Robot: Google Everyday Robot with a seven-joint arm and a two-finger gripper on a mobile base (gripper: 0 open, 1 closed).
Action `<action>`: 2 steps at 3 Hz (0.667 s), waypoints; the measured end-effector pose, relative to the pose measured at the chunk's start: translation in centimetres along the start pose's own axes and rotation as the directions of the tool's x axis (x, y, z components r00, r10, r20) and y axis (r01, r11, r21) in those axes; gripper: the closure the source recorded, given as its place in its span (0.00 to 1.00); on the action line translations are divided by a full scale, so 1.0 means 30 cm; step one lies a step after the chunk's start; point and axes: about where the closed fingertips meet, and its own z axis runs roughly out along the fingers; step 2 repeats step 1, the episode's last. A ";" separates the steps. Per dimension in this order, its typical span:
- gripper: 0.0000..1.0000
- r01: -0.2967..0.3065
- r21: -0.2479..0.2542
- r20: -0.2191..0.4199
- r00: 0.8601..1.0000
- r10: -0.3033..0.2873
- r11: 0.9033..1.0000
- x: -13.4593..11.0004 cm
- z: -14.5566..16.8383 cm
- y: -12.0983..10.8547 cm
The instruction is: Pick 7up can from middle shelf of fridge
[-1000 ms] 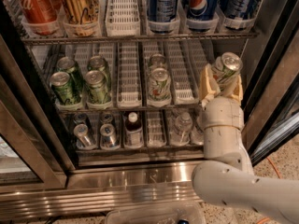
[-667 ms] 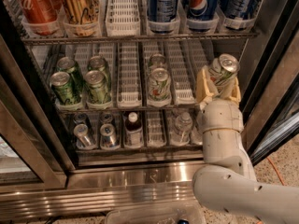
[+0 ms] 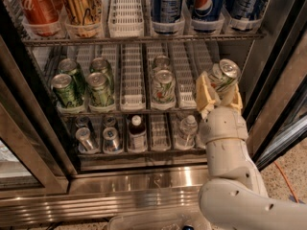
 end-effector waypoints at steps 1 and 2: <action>1.00 -0.031 -0.038 -0.029 0.999 0.030 0.999 0.008 -0.023 0.037; 1.00 -0.031 -0.038 -0.029 0.999 0.030 0.999 0.008 -0.023 0.037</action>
Offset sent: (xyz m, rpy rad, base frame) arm 0.0000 0.0000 0.0000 0.0000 0.0000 0.0000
